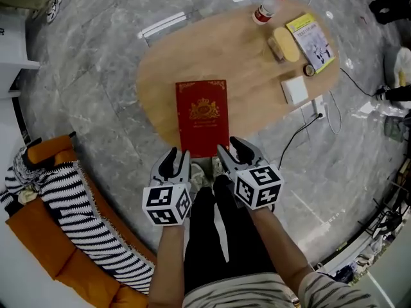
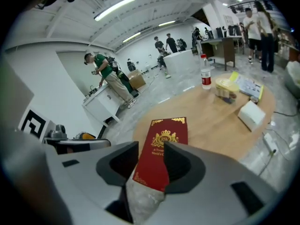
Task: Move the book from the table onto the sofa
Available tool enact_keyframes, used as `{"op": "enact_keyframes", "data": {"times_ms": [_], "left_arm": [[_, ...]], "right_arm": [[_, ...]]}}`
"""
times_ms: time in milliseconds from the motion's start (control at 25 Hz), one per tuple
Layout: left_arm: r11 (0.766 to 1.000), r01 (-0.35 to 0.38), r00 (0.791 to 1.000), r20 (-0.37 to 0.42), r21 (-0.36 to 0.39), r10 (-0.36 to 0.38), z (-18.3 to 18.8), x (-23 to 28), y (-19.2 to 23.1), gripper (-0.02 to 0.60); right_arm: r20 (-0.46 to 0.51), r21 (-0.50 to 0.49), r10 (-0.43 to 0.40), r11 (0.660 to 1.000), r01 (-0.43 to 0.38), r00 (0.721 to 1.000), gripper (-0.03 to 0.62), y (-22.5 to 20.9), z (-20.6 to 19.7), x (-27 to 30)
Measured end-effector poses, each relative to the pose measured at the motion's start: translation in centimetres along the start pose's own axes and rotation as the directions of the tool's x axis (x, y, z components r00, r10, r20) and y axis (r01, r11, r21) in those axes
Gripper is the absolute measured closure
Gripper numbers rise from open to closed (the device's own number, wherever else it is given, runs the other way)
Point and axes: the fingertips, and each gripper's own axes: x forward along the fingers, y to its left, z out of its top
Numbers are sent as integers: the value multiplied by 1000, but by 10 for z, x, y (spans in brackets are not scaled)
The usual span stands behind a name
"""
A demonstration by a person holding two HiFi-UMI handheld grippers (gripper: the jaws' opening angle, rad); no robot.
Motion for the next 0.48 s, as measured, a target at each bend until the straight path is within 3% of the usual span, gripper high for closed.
{"op": "enact_keyframes", "data": {"times_ms": [480], "left_arm": [[998, 39, 988, -149, -46, -45, -49, 57, 24, 377]], "right_arm": [[-100, 66, -27, 997, 34, 995, 361, -47, -44, 45]]}}
